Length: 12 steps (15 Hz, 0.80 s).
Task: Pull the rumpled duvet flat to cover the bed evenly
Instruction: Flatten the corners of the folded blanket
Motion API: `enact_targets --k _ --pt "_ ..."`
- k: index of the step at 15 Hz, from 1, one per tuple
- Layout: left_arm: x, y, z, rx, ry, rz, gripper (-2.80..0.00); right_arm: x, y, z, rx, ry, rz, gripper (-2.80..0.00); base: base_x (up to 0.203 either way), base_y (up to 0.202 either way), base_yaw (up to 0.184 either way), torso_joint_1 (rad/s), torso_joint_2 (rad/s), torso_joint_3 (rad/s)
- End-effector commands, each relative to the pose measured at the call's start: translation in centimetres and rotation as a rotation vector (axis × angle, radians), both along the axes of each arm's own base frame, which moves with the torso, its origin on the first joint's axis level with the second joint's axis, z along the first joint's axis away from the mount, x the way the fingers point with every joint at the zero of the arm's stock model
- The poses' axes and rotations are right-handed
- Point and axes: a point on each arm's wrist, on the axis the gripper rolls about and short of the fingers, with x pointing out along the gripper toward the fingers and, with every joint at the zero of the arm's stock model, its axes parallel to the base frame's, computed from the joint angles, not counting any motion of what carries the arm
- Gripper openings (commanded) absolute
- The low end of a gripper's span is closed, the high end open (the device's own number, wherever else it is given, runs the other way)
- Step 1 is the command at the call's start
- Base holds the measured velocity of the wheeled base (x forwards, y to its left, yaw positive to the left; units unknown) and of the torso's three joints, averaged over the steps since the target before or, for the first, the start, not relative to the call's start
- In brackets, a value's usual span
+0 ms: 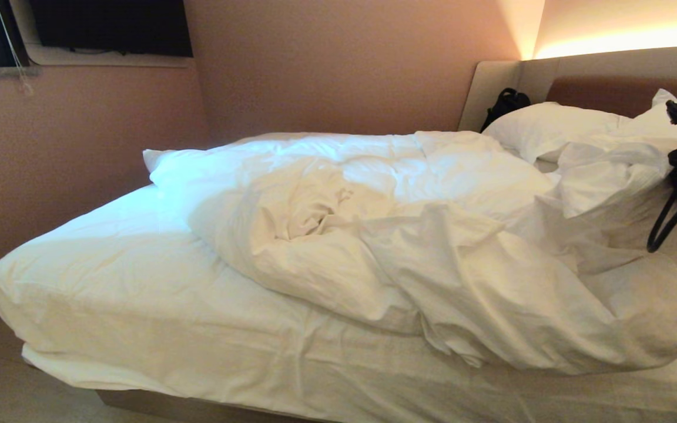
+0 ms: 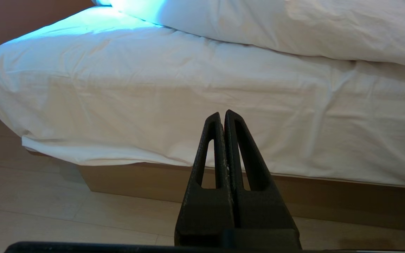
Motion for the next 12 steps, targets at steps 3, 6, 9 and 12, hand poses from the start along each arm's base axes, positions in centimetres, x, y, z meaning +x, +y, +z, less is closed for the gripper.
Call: enact_targets --k 3,6,9,12 --pt "0.0 0.0 0.0 0.0 0.0 0.0 -2.8 -3.5 0.6 1.9 0.009 -0.032 0.11 -2.8 0.0 0.0 0.0 0.0 0.0 0.0" --pt "0.0 0.0 0.0 0.0 -0.002 -0.001 -2.8 -7.1 1.2 2.8 0.069 0.013 0.229 -2.8 0.0 0.0 0.0 0.0 0.0 0.0" --pt "0.0 0.0 0.0 0.0 0.0 0.001 -2.8 -10.3 1.7 3.6 0.125 0.021 0.366 -2.8 0.0 0.0 0.0 0.0 0.0 0.0" --pt "0.0 0.0 0.0 0.0 0.0 0.0 -2.8 -12.2 1.4 3.8 0.15 0.01 0.352 -2.8 0.0 0.0 0.0 0.0 0.0 0.0"
